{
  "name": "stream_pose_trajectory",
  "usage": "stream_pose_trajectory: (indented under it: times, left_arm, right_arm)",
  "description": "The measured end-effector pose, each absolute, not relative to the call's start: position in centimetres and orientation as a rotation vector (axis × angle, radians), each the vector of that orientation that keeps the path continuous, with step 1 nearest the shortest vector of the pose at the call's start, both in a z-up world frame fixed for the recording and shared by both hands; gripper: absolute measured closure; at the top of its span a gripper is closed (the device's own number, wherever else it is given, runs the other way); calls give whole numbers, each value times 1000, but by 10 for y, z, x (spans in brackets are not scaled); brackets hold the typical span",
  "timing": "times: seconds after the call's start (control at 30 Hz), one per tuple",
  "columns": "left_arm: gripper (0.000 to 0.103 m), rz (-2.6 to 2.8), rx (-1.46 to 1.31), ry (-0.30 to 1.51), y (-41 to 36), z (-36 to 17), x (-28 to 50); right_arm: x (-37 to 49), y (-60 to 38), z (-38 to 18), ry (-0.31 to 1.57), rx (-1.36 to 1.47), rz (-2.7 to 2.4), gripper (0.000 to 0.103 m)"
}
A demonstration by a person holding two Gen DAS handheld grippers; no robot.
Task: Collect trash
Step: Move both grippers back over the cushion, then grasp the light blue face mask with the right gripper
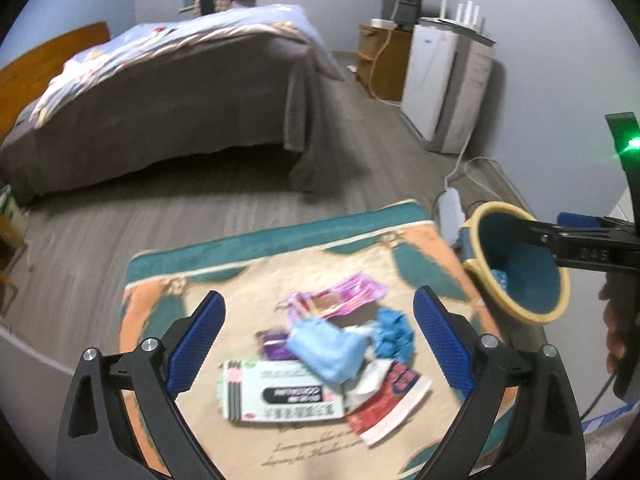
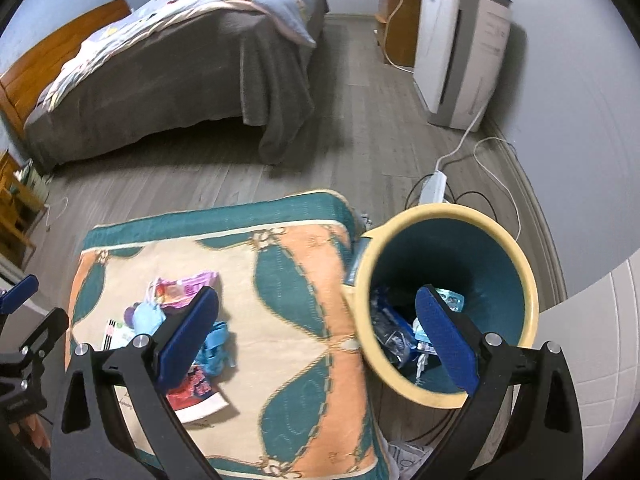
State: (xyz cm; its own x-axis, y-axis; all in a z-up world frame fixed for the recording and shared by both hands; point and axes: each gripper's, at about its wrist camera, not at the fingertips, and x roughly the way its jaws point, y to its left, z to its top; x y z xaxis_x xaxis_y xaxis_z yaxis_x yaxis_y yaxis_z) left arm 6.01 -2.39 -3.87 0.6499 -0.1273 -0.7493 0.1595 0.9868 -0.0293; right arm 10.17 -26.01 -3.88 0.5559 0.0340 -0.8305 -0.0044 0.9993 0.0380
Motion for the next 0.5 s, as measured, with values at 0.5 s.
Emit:
stream_pose_trajectory:
  times: [0.5]
  left_arm:
    - [9,-95,-6,839,42,-44,45]
  right_arm:
    - [90,-190,-39,980,-34,19,6]
